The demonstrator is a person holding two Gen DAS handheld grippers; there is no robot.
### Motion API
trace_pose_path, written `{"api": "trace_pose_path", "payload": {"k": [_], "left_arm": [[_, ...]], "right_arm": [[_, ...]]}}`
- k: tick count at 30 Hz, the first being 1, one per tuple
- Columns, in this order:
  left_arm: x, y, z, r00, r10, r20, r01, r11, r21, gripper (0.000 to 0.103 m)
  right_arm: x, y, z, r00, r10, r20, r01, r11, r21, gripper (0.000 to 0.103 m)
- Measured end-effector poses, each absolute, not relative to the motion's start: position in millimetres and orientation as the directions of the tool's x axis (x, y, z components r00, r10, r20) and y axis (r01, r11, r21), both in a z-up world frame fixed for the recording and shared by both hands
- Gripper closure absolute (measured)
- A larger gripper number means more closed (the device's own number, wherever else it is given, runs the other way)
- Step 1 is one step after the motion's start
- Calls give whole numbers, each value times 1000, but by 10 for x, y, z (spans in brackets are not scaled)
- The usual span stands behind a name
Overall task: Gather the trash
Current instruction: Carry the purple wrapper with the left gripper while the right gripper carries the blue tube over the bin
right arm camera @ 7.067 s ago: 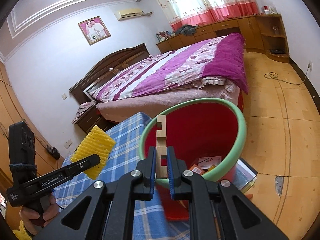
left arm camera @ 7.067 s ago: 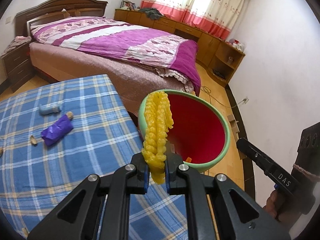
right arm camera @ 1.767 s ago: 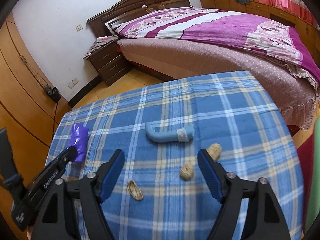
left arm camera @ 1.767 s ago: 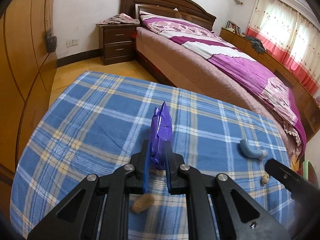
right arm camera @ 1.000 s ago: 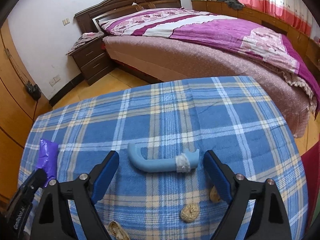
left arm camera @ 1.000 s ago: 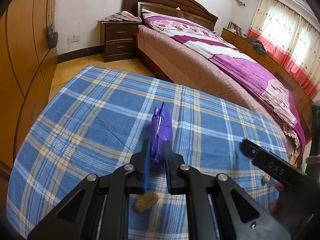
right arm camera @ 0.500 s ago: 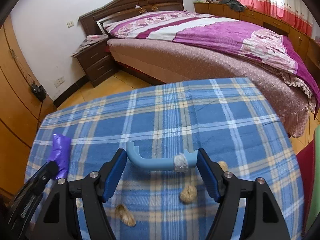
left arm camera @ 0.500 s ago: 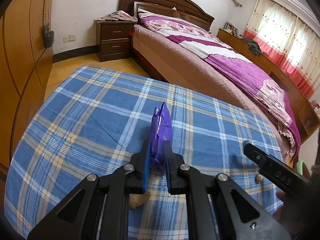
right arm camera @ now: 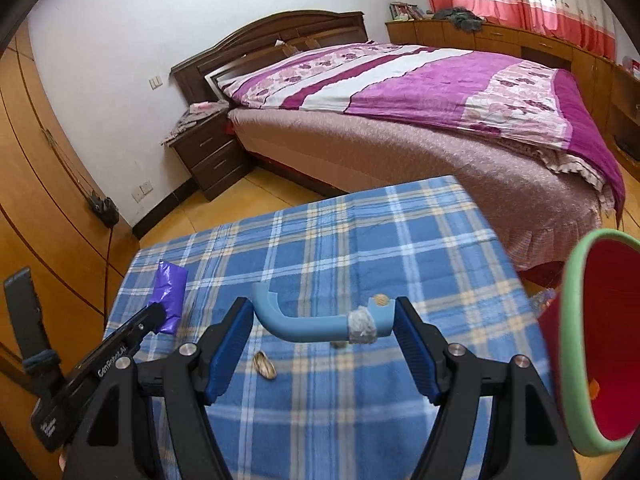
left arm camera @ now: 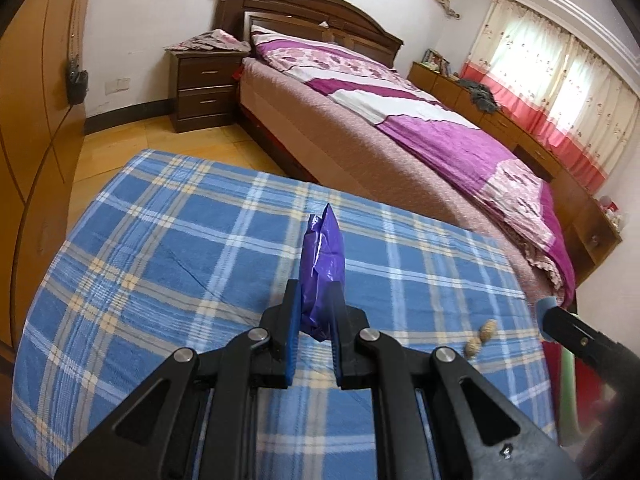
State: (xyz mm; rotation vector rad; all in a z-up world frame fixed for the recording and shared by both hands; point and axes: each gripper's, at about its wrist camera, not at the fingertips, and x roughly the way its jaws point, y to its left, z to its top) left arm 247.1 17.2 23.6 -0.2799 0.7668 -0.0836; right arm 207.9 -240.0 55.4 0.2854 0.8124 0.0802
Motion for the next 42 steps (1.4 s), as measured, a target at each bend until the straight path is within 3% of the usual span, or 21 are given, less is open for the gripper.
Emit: {"api": "trace_pose_path", "payload": {"k": [18,42], "left_arm": [[1758,-504,725,717,-320,-619,173,942,-288,91],[1363,-2103,736,562,-475,-677,436,866,-246,91]], "right_arm": [[1001,-3234,797,759,86,-646,186,921,341,29],[119,-4632,508,786,1,-619,379,789,483,29]]}}
